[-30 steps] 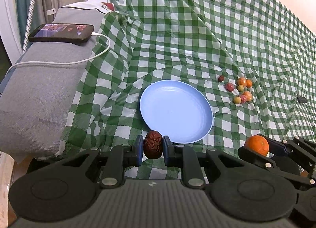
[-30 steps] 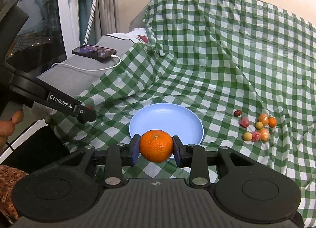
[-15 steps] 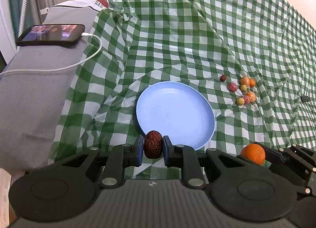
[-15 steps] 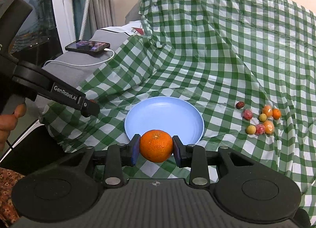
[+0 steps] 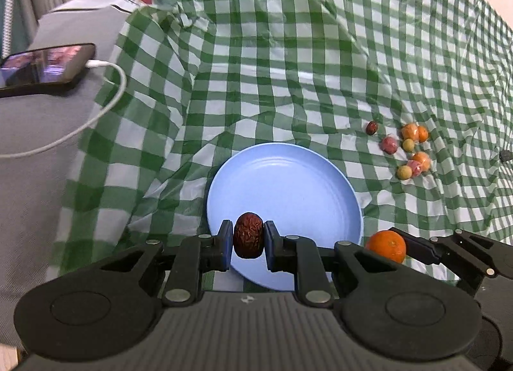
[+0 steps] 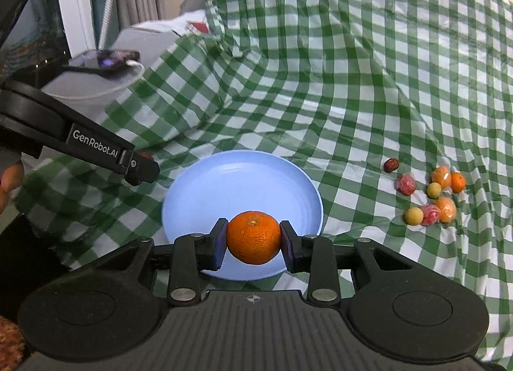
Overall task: Organize fruits
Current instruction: 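Carry the date and mandarin over the blue plate with both grippers, then open both grippers to drop the date and mandarin onto the plate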
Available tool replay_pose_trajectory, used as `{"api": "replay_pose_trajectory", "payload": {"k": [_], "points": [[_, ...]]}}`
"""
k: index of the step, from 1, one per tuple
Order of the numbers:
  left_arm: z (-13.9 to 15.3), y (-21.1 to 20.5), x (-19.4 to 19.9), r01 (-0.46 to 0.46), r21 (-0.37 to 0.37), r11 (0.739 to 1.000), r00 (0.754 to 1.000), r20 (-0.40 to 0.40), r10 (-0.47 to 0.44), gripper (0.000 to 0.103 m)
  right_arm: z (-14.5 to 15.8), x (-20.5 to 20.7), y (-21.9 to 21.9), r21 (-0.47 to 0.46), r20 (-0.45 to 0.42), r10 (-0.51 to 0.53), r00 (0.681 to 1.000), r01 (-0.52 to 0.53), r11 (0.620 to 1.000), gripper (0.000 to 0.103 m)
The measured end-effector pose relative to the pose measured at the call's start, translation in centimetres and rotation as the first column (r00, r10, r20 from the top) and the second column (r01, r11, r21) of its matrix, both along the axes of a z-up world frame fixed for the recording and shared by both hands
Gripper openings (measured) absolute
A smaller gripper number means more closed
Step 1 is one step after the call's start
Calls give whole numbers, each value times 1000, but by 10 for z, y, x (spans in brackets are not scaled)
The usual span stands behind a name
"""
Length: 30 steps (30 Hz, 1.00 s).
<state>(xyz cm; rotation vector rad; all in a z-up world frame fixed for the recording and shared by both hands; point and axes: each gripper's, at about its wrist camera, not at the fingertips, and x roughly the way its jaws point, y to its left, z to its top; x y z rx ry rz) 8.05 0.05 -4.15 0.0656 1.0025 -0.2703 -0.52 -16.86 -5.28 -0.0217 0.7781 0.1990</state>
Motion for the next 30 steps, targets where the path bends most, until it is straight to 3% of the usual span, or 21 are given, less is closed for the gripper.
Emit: {"api": "replay_pose_trajectory", "payload": {"k": [14,15,16,17,18,20,23,30], "points": [[-60,-18,53,53,92,994,998,-50,-49,23,-46,42,10,-56,-78,54,995,-58,997,37],[-60,-18,54,64,87,994,997,-46,-60,30,-47,45,10,-58,-72,57,996,-61,996,38],[-58,-18,53,71,85,994,997,-41,-68,65,-46,47,10,-60,-71,63,996,-67,996,46],[-55,-17,52,63,88,994,998,-29,-61,84,-44,48,10,-62,-67,67,995,-71,996,60],[-50,-17,49,46,91,995,999,-3,-46,103,-41,48,9,-64,-56,63,996,-66,996,66],[-37,-12,37,34,72,997,997,66,-39,103,-32,45,7,-69,-47,42,998,-45,997,84],[-26,-7,22,68,80,994,997,41,-71,103,-19,34,2,-50,-78,16,997,-20,999,91],[1,19,-40,12,63,998,998,61,-16,103,10,-21,-1,94,-153,-32,988,47,995,98]]}}
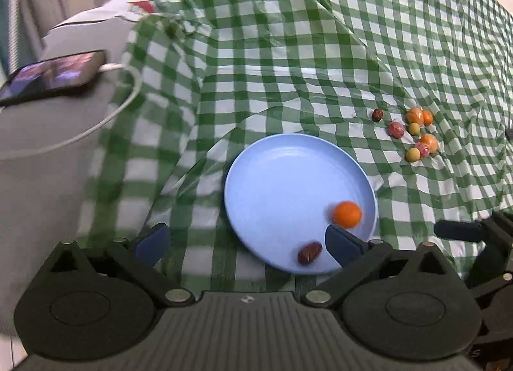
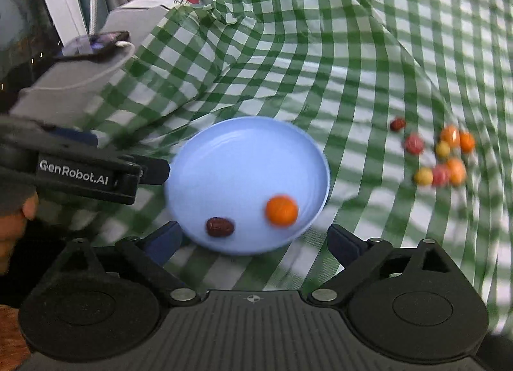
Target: Organize fruits
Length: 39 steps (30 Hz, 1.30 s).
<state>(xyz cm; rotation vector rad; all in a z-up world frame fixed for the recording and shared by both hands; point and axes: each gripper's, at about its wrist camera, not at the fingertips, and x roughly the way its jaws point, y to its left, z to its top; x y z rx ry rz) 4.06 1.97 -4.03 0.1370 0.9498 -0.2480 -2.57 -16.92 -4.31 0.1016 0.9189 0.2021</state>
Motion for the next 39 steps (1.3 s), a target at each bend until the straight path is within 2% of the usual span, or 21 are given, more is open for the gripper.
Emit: {"api": "replay_pose_trajectory", "payload": {"k": [5,9,13,18,23,39], "points": [[21,15,-33,-38,-45,998,999,21,39,103,19,-23,10,-27,70,6,998,-4,1000,100],[35,19,-52,-50,-44,998,996,73,53,103,32,-36,11,-26,114,-4,993,7,1000,100],[43,21,-66,-67,-61,996,994,87,73,103,39,-51,10,-32,142,-4,990,9,999,100],[50,15,-78,-48,-56,997,991,119,54,103,47,-63,7,-26,172,-18,985,22,999,101],[56,9,-86,-32,-48,998,989,144,38,103,49,-69,3,-14,184,-34,982,37,999,101],[49,2,-79,-30,-16,999,992,119,31,103,39,-65,-2,26,154,-68,986,65,998,101]]}}
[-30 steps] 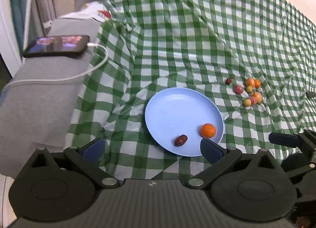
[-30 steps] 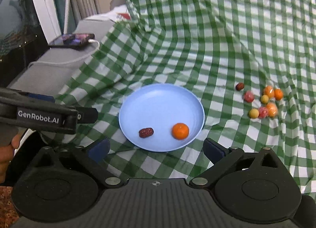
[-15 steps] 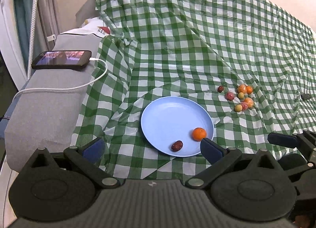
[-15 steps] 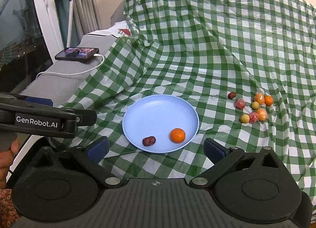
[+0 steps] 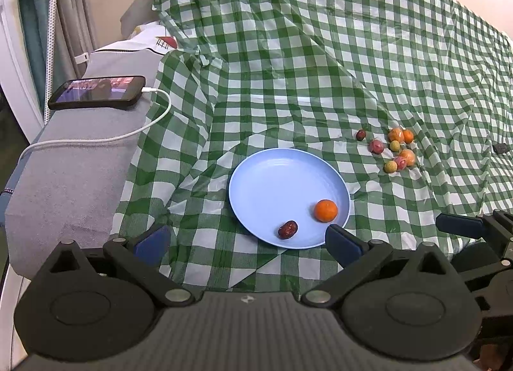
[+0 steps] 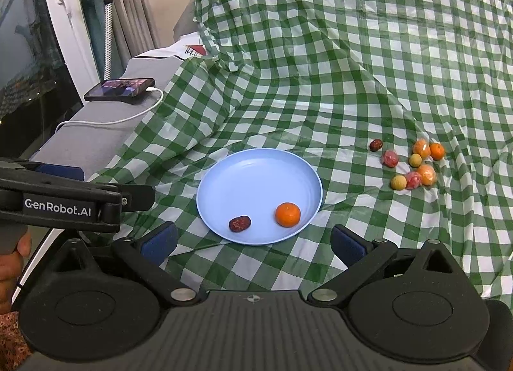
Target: Organize fruits
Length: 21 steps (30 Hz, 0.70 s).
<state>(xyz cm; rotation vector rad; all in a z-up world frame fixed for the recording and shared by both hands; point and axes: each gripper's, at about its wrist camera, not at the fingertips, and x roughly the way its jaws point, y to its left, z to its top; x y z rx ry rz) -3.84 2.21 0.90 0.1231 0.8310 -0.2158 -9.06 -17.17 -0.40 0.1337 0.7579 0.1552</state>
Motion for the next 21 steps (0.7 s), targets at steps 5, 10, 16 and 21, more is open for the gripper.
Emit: {"api": "replay_pose_trajectory", "payload": {"k": [5,10,16,21], "points": [[-2,-2,3,1,7,1000,1000,-7,-1,103,-3,1,-2,7,-5,-5,1000,5,1000,101],[-4,-6,5,7,15,1000,1000,-12,-7,103,-4,2,-5,9,-5,-4,1000,4,1000,101],[-5,-10,8,12,20,1000,1000,-16,-11,103,-6,3,-8,15,-8,-9,1000,9,1000,101],[-5,-15,10,22,21,1000,1000,-17,-21,103,-8,5,-12,19,-10,-19,1000,19,1000,101]]}}
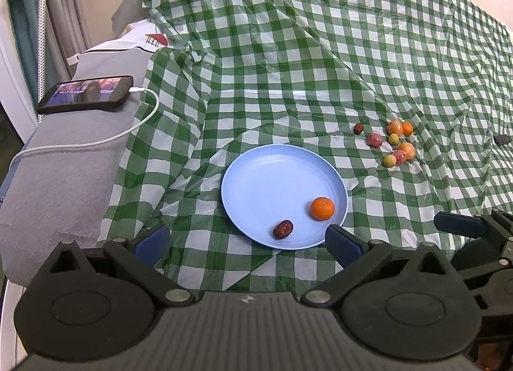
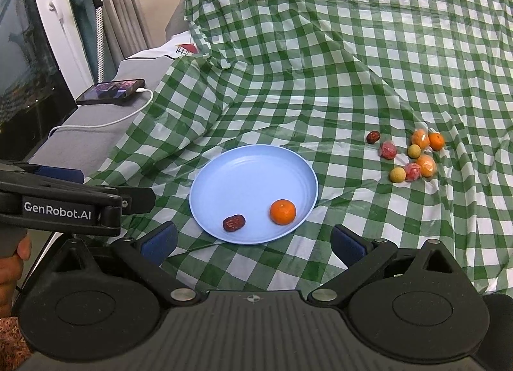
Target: Organize fruits
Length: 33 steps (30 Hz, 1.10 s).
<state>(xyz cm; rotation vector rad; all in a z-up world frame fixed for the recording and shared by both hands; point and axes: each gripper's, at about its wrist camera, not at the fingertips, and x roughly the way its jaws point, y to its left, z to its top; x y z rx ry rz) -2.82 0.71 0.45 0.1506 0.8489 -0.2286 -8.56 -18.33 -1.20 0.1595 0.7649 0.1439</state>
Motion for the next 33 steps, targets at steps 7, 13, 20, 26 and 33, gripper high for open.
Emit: {"api": "replay_pose_trajectory", "payload": {"k": [7,13,20,26,33], "points": [[1,-3,1,10,-3,1000,1000,6,-10,103,1,1,2,-1,4,-13,1000,13,1000,101],[2,-1,1,2,-9,1000,1000,7,-2,103,1,1,4,-4,7,-12,1000,12,1000,101],[2,0,0,1,-10,1000,1000,7,-1,103,0,1,3,0,6,-13,1000,13,1000,101],[0,-1,0,7,-1,1000,1000,3,-7,103,0,1,4,7,4,-17,1000,17,1000,101],[0,-5,1,11,8,1000,1000,1,-11,103,-1,2,1,10,4,-16,1000,16,1000,101]]}}
